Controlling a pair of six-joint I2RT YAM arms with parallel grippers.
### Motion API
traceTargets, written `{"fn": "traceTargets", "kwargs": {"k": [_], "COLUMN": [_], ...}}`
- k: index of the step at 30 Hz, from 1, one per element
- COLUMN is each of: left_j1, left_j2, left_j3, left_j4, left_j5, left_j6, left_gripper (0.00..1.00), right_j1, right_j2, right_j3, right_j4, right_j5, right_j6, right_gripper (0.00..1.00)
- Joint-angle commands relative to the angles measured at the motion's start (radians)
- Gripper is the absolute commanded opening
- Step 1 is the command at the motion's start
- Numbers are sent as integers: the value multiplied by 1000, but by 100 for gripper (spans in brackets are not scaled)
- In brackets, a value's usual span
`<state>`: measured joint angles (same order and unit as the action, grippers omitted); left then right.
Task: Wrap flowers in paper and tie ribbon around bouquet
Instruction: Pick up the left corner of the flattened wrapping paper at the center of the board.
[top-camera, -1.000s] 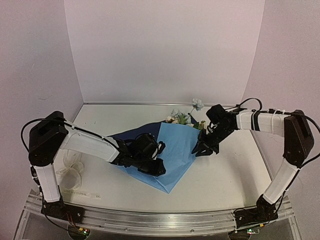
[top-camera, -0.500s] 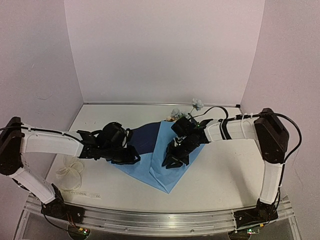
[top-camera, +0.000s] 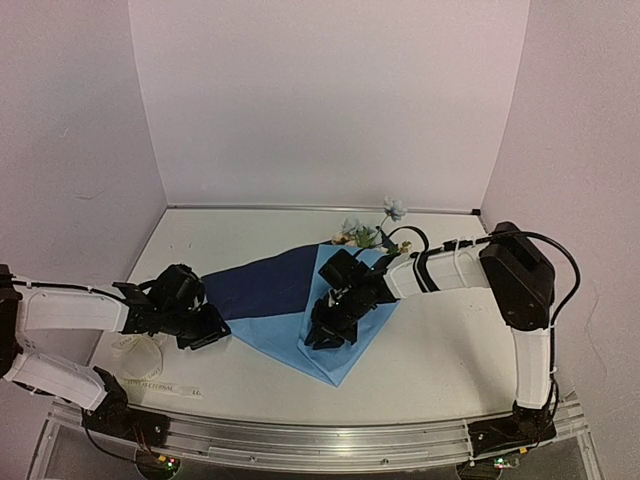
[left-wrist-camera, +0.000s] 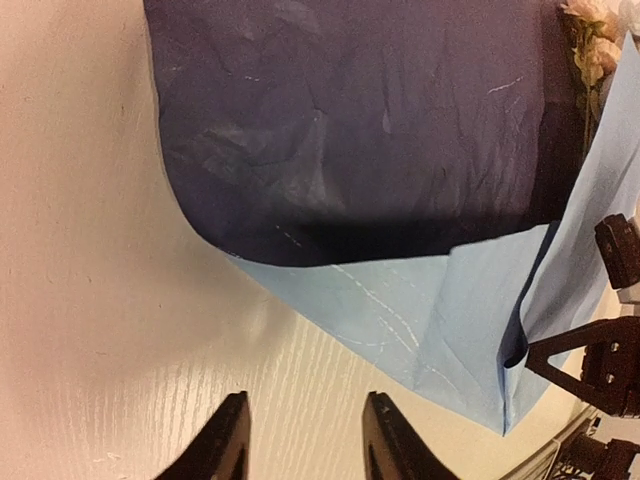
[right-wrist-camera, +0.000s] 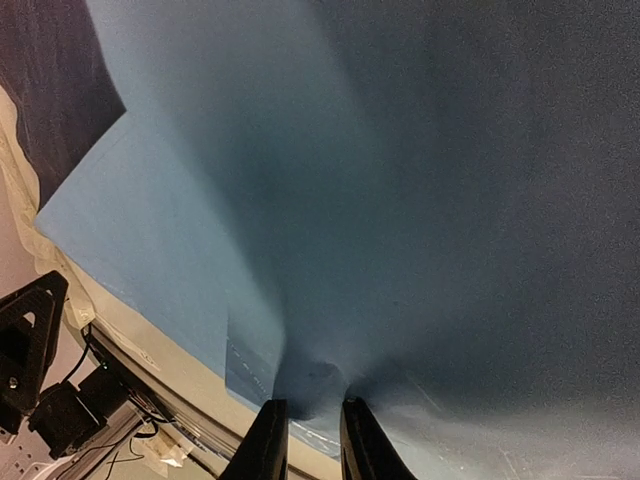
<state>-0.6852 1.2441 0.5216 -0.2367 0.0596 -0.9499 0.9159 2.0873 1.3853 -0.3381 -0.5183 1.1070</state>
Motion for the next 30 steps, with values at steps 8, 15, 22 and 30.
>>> {"fn": "traceTargets", "kwargs": {"k": [8,15,22,30], "left_j1": [41,40,39,41], "left_j2": [79,170,210,306], "left_j3": [-38,1,4,34], "left_j4": [262,219,189,220], "left_j5": [76,51,-6,-78], "left_j6": [-59,-46,-43,-43], "left_gripper": [51,46,44,28], "right_j1": [10,15,18,24], "right_j2": [56,68,77,57], "right_j3": [-7,-30,-45,-53], "right_j4": [26,25,12,-70], "right_j5": [38,57,74,102], "right_j6": [14,-3,-25,-99], "right_gripper": [20,19,18,18]}}
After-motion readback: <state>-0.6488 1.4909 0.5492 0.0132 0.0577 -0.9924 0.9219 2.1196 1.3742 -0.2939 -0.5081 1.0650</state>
